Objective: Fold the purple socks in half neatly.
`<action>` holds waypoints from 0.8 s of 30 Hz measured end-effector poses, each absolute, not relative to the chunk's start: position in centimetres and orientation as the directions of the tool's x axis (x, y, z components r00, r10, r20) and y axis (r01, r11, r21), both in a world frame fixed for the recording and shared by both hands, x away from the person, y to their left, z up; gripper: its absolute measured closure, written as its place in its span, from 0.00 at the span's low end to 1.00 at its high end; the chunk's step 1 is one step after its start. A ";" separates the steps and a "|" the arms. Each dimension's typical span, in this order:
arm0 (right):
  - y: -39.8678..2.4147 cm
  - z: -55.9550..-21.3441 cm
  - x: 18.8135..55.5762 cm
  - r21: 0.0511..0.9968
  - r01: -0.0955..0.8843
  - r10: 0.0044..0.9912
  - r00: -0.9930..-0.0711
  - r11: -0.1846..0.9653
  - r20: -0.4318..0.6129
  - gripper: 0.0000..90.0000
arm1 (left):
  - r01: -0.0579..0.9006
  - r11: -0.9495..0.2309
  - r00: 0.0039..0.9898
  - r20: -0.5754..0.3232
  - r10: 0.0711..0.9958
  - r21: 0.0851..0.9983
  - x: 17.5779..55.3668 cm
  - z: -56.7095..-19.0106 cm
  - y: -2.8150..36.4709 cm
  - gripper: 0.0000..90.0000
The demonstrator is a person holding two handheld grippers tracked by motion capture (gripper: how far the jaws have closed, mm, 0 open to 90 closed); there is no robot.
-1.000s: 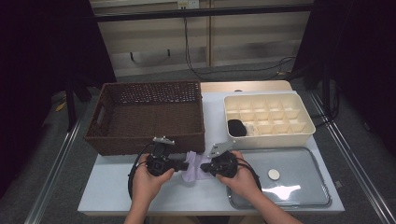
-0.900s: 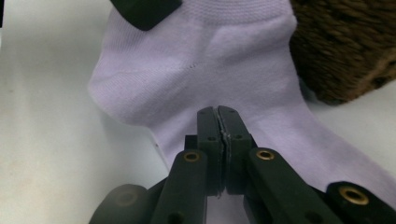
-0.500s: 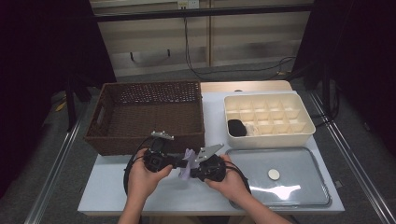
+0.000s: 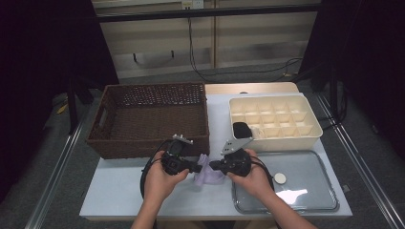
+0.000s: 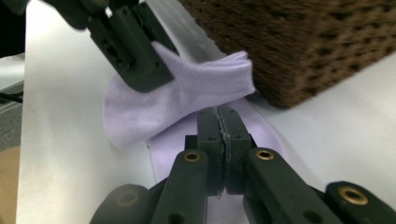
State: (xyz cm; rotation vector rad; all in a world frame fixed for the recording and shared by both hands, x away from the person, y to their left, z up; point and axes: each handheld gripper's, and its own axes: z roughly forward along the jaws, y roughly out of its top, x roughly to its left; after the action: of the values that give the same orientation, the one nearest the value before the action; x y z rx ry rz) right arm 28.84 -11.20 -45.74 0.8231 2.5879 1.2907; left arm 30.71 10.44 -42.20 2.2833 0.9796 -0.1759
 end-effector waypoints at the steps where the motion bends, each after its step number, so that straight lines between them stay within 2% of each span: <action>1: -11.5 -45.7 28.8 0.775 0.413 0.532 -0.839 0.478 0.119 0.99 | 0.690 -0.521 0.713 -0.352 0.606 0.503 30.7 -42.3 10.2 0.91; 12: -13.5 -45.9 28.8 0.783 0.422 0.564 -0.818 0.457 0.112 0.99 | 0.649 -0.561 0.749 -0.307 0.587 0.513 30.3 -42.6 7.9 0.91; 20: -13.7 -45.6 28.8 0.787 0.421 0.577 -0.810 0.451 0.103 0.99 | 0.648 -0.568 0.755 -0.324 0.571 0.507 30.2 -44.0 7.0 0.90; 24: -13.3 -45.4 29.1 0.793 0.410 0.577 -0.812 0.451 0.091 0.98 | 0.625 -0.582 0.772 -0.299 0.561 0.521 30.0 -44.2 6.2 0.90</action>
State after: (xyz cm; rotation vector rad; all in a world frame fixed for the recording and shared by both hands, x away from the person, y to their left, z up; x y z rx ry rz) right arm 29.05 -13.33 -45.38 0.8636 2.5076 1.2900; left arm 29.95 6.21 -44.21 2.3422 0.8804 -0.1347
